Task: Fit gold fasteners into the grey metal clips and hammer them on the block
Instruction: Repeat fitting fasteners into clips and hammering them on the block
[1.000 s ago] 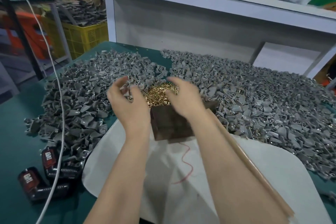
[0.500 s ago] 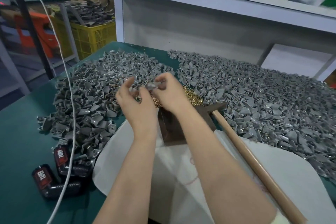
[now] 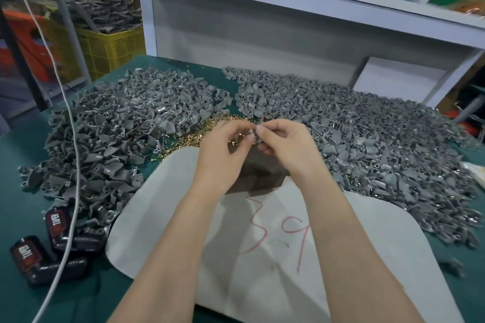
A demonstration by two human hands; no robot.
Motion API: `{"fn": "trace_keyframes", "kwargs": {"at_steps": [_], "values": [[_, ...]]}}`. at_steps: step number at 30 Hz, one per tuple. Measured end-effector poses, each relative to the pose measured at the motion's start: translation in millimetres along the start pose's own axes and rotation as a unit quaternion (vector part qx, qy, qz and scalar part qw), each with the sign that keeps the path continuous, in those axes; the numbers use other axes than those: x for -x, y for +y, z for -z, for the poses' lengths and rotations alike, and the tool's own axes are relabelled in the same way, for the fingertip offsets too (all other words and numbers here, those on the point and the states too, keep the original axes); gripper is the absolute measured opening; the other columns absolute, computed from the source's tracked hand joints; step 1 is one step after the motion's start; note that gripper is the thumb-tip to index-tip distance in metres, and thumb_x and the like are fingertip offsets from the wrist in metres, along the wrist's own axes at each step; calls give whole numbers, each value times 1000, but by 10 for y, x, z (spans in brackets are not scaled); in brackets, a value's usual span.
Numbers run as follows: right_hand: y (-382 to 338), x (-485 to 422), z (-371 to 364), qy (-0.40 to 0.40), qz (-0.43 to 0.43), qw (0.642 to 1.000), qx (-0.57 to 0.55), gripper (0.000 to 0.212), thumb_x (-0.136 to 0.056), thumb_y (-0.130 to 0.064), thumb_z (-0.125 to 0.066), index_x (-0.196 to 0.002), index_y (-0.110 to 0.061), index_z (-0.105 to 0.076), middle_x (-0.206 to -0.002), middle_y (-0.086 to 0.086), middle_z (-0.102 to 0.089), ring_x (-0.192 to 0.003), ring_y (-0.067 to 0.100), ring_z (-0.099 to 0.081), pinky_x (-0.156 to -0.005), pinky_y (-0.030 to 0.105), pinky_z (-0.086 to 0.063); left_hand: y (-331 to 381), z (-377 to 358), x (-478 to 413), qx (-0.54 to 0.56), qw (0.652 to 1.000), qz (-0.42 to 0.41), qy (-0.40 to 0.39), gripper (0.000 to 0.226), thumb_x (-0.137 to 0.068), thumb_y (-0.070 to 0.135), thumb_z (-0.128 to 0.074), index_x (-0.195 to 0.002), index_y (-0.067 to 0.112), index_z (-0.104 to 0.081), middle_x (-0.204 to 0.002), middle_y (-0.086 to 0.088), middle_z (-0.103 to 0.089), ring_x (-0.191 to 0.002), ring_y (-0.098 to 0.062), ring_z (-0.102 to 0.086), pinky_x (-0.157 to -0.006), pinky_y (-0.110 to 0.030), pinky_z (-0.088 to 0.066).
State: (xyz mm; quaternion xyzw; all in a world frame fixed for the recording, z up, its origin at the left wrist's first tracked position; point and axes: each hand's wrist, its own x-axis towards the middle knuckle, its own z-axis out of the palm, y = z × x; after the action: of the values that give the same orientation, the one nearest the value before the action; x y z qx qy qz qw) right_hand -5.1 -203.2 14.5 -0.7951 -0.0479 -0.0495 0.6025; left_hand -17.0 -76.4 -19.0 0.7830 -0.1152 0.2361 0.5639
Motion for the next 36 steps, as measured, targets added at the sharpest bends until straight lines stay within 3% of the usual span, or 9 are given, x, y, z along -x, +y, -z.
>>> {"fn": "trace_keyframes", "kwargs": {"at_steps": [3, 7, 10, 12, 16, 25, 31, 34, 36], "values": [[4, -85, -29, 45, -5, 999, 6, 9, -92, -16, -60, -97, -9, -63, -75, 0, -68, -61, 4, -63, -64, 19, -52, 20, 45, -24, 41, 994, 64, 83, 8, -88, 14, -65, -89, 22, -66, -92, 4, -68, -83, -7, -62, -78, -14, -47], [22, -327, -260, 13, 11, 956, 293, 20, -91, -27, -61, -105, -15, -68, -105, 0, -69, -97, 15, -62, -92, 35, -49, -39, 240, -92, 180, 909, 197, 319, 8, -87, 18, -68, -83, 21, -61, -83, 6, -64, -78, -8, -59, -74, -13, -48], [22, -521, -570, -57, -22, 899, 433, 25, -87, -33, -63, -103, -15, -68, -105, 5, -68, -99, 25, -62, -90, 40, -50, -102, 316, -114, 281, 846, 253, 376, 8, -90, 16, -64, -85, 18, -58, -92, -4, -62, -85, -13, -59, -80, -23, -49], [22, -612, -725, -63, -53, 870, 487, 25, -84, -30, -63, -103, -13, -63, -108, 6, -65, -101, 28, -60, -92, 42, -46, -105, 304, -115, 295, 834, 264, 385, 6, -90, 16, -63, -87, 16, -57, -95, -7, -62, -86, -14, -58, -81, -25, -49], [25, -738, -906, -88, -115, 846, 514, 32, -84, -20, -57, -114, -12, -57, -123, 9, -57, -111, 30, -54, -95, 45, -34, -93, 275, -112, 282, 843, 253, 382, 12, -89, 16, -64, -80, 20, -57, -84, 0, -60, -81, -11, -56, -80, -24, -48], [132, -905, -1011, -121, -123, 840, 514, 19, -84, -12, -55, -103, -7, -56, -117, 15, -57, -104, 33, -56, -91, 43, -47, -84, 209, -114, 278, 858, 212, 376, 17, -89, 10, -63, -77, 20, -55, -81, 0, -59, -72, -5, -55, -68, -12, -44], [97, -851, -763, -42, -63, 917, 391, 18, -90, -14, -60, -103, -6, -69, -109, 6, -68, -97, 23, -62, -77, 26, -43, -77, 154, -87, 200, 927, 175, 265, 17, -88, 14, -65, -76, 24, -59, -79, 7, -64, -76, -4, -59, -73, -11, -45], [-5, -644, -381, -5, -41, 955, 295, 19, -89, -22, -64, -100, -9, -73, -93, 3, -69, -88, 20, -61, -87, 33, -47, -55, 96, -59, 99, 975, 129, 149, 14, -88, 17, -66, -77, 25, -61, -80, 7, -65, -78, -9, -59, -76, -20, -45], [-26, -469, -111, 17, -60, 974, 216, 14, -89, -18, -63, -94, -9, -72, -77, 0, -65, -75, 16, -58, -80, 34, -52, -46, 46, -33, 22, 990, 116, 83, 6, -86, 24, -67, -81, 25, -64, -87, 5, -66, -86, -13, -59, -81, -26, -44]]}}
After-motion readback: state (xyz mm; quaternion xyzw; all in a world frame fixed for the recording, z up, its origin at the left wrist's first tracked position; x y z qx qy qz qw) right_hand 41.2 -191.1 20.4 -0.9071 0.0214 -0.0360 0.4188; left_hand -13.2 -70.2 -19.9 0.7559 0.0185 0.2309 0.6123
